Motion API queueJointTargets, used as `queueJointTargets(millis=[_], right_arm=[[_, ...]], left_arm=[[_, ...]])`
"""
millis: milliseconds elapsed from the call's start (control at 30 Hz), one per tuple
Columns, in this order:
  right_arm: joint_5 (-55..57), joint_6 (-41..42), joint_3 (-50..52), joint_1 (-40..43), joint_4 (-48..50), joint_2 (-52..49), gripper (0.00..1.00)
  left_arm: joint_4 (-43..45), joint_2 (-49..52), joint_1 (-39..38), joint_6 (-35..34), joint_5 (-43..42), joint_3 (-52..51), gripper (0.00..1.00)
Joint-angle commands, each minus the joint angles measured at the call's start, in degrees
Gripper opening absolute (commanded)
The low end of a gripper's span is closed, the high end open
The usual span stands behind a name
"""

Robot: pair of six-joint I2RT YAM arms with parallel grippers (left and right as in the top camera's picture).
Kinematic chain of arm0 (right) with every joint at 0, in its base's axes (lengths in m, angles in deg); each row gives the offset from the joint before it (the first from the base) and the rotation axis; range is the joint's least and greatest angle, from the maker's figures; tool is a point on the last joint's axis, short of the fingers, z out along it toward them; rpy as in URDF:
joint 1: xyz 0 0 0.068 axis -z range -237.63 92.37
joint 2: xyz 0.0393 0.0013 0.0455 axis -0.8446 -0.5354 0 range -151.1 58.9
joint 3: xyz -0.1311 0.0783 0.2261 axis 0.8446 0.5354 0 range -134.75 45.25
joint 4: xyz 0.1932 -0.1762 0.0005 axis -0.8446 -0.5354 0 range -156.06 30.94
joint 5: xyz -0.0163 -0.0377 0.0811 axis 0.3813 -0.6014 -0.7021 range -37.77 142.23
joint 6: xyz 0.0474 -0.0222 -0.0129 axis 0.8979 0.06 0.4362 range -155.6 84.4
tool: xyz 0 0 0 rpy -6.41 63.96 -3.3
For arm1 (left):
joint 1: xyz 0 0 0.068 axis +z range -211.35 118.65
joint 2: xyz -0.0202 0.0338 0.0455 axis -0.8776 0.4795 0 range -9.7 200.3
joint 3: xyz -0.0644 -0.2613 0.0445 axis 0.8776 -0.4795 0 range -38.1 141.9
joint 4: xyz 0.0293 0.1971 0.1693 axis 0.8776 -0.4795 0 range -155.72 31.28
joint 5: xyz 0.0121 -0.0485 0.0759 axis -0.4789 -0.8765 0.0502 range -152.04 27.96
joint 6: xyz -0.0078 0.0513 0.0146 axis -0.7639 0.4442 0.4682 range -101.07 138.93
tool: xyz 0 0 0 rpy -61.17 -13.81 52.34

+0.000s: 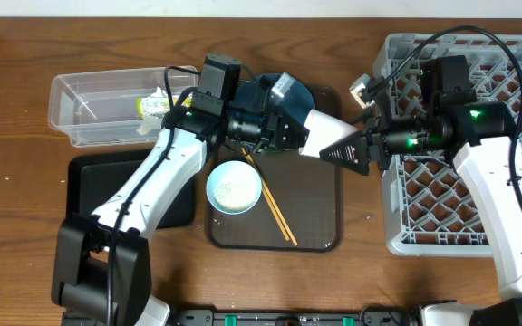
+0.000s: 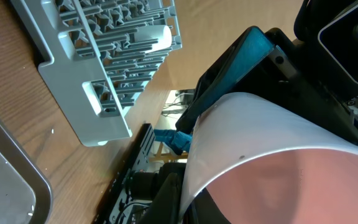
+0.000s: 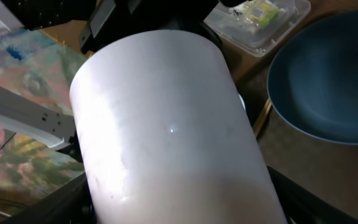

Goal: Sort waste into correct bins and load items into the dishwasher rack
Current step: 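Lift the pink cup toward the right gripper and hand it over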

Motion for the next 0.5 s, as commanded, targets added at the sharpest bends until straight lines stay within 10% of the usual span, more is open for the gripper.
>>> queueJointTargets(millis=[0,467], right_arm=[[1.7,0.1,0.1,0.1,0.3,0.1,0.75],[1.7,0.0,0.1,3.2,-0.3,0.1,0.72]], left_arm=[[0.1,0.1,-0.6,0.3,-1.9,0.5,0.06],[2.4,0.1,-0.5,-0.5,-1.9,0.5,0.06]])
